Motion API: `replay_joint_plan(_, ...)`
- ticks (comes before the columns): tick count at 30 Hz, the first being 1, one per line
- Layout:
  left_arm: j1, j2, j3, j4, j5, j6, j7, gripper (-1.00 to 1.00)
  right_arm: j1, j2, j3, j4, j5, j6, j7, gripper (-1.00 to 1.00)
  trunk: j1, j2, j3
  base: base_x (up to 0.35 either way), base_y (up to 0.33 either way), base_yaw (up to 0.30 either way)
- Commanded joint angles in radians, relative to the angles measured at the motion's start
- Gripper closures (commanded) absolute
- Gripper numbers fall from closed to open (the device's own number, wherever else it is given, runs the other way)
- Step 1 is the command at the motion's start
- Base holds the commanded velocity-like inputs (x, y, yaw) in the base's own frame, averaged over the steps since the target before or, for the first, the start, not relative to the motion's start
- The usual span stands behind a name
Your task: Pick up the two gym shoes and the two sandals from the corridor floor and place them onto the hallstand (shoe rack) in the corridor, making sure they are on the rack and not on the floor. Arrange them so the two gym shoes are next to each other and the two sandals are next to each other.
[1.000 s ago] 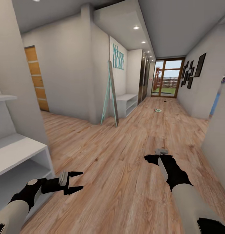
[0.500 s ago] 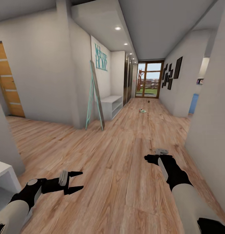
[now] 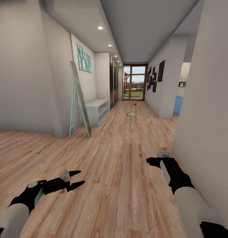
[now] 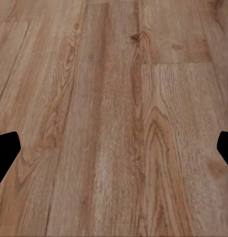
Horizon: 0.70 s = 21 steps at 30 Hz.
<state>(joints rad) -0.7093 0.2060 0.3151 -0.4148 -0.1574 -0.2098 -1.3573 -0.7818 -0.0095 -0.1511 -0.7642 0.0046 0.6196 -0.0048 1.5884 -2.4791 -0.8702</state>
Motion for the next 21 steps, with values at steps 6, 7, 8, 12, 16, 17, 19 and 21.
replay_joint_plan(6, -0.005, -0.013, 0.008, -0.027, -0.003, 0.065, 0.283, -1.00, -0.001, 0.000, 0.000, -0.001, 0.001, 0.005, -0.001, -1.00, 0.000, 0.000, 0.004, 0.348, 0.000, -0.277)
replay_joint_plan(7, -0.006, -0.016, 0.008, -0.032, -0.002, 0.072, 0.308, -1.00, -0.001, 0.000, 0.000, -0.001, 0.001, 0.005, 0.000, -1.00, 0.000, 0.000, 0.004, 0.348, 0.000, -0.176)
replay_joint_plan(8, -0.007, -0.025, 0.008, -0.045, 0.004, 0.083, 0.351, -1.00, -0.001, 0.000, 0.000, -0.001, 0.002, 0.005, 0.000, -1.00, 0.000, 0.000, 0.005, 0.348, 0.000, -0.113)
replay_joint_plan(12, -0.008, -0.047, 0.010, -0.075, 0.057, 0.100, 0.440, -1.00, -0.001, 0.000, 0.002, 0.000, 0.007, 0.004, 0.000, -1.00, 0.000, 0.000, 0.005, 0.348, 0.000, -0.054)
replay_joint_plan(16, -0.007, -0.056, 0.012, -0.084, 0.126, 0.112, 0.532, -1.00, -0.001, 0.001, 0.003, 0.003, 0.010, -0.003, 0.002, -1.00, 0.000, 0.000, 0.005, 0.348, 0.000, -0.013)
replay_joint_plan(17, -0.006, -0.057, 0.012, -0.084, 0.137, 0.120, 0.554, -1.00, -0.001, 0.001, 0.003, 0.003, 0.010, -0.013, 0.003, -1.00, 0.000, 0.000, 0.005, 0.348, 0.000, -0.005)
replay_joint_plan(19, -0.004, -0.058, 0.013, -0.085, 0.148, 0.129, 0.573, -1.00, -0.001, 0.002, 0.004, 0.004, 0.011, -0.036, 0.003, -1.00, 0.000, 0.000, 0.005, 0.348, 0.000, -0.003)
replay_joint_plan(21, -0.002, -0.058, 0.013, -0.085, 0.154, 0.134, 0.585, -1.00, -0.001, 0.002, 0.003, 0.005, 0.011, -0.045, 0.004, -1.00, 0.000, 0.000, 0.005, 0.348, 0.000, -0.001)
